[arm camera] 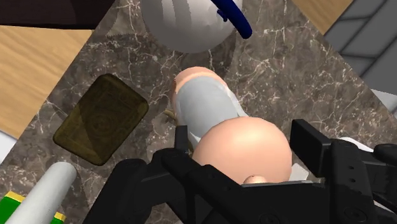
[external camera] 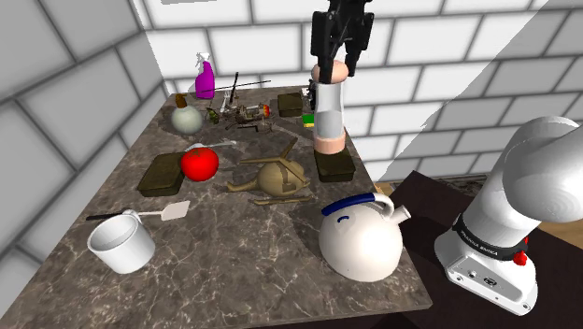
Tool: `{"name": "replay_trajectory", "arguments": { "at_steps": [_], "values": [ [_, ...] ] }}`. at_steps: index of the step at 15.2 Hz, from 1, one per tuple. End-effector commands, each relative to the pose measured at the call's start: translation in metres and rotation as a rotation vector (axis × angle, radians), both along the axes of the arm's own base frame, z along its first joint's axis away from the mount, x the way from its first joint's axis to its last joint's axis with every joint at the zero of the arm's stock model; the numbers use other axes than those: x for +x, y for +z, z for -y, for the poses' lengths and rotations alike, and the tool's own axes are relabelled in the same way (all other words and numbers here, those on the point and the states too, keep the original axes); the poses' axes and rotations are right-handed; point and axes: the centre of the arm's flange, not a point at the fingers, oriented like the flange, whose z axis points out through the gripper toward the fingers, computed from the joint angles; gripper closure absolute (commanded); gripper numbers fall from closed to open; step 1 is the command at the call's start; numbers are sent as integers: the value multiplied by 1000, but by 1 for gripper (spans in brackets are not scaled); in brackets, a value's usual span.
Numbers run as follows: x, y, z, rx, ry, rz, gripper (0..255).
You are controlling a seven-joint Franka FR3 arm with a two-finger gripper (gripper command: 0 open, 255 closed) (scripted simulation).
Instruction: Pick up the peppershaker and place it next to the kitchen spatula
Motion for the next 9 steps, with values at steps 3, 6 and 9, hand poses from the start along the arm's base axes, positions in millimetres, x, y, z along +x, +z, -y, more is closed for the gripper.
{"name": "replay_trajectory", "arguments": {
  "at_steps": [3,6,9],
  "values": [
    [21,-17,-47,1,0,1,255],
    [35,-32,-82,1,0,1,255],
    [49,-46,-116,1,0,1,255]
  ]
}}
